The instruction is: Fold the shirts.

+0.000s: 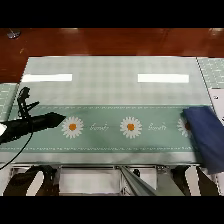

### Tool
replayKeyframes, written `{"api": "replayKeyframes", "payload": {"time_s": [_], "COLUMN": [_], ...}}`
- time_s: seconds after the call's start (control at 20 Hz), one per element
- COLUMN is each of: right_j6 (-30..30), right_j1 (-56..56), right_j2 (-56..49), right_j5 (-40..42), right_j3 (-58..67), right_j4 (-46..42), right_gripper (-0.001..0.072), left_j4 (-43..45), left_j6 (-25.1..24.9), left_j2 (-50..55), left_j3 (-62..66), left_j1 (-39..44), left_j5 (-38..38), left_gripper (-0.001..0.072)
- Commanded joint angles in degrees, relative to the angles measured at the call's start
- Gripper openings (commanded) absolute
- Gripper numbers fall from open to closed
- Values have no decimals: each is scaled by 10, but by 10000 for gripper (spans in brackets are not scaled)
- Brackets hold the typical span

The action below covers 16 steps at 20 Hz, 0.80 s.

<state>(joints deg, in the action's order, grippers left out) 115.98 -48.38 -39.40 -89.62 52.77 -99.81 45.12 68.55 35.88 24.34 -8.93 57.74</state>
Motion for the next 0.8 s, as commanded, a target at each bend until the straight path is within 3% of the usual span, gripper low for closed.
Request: {"api": "replayKeyframes", "payload": {"time_s": [0.0,0.05,0.1,0.2,0.25,0.35,0.45,0.6,0.75], "right_j6": [-47,-64,-86,-165,-192,-221,-250,-246,-132], "right_j1": [-29,-29,-27,15,61,188,341,539,646], "right_j2": [-2,-20,-42,-97,-130,-196,-249,-315,-383], "right_j5": [96,128,151,184,194,195,207,234,227], "right_j3": [14,44,74,131,158,208,235,235,209], "right_j4": [64,127,202,373,447,500,456,291,100], "right_gripper": [628,604,501,77,23,23,23,23,23], "left_j4": [-9,-12,-14,-24,-36,-36,-23,127,283], "left_j6": [2,3,2,2,2,2,9,83,209], "left_j2": [2,7,19,60,90,151,215,270,315], "left_j3": [5,17,38,115,170,286,396,444,399], "left_j1": [0,0,0,1,5,35,88,185,219], "left_j5": [-28,-34,-35,-30,-21,-5,22,19,13], "left_gripper": [26,26,26,25,26,25,25,25,27]}}
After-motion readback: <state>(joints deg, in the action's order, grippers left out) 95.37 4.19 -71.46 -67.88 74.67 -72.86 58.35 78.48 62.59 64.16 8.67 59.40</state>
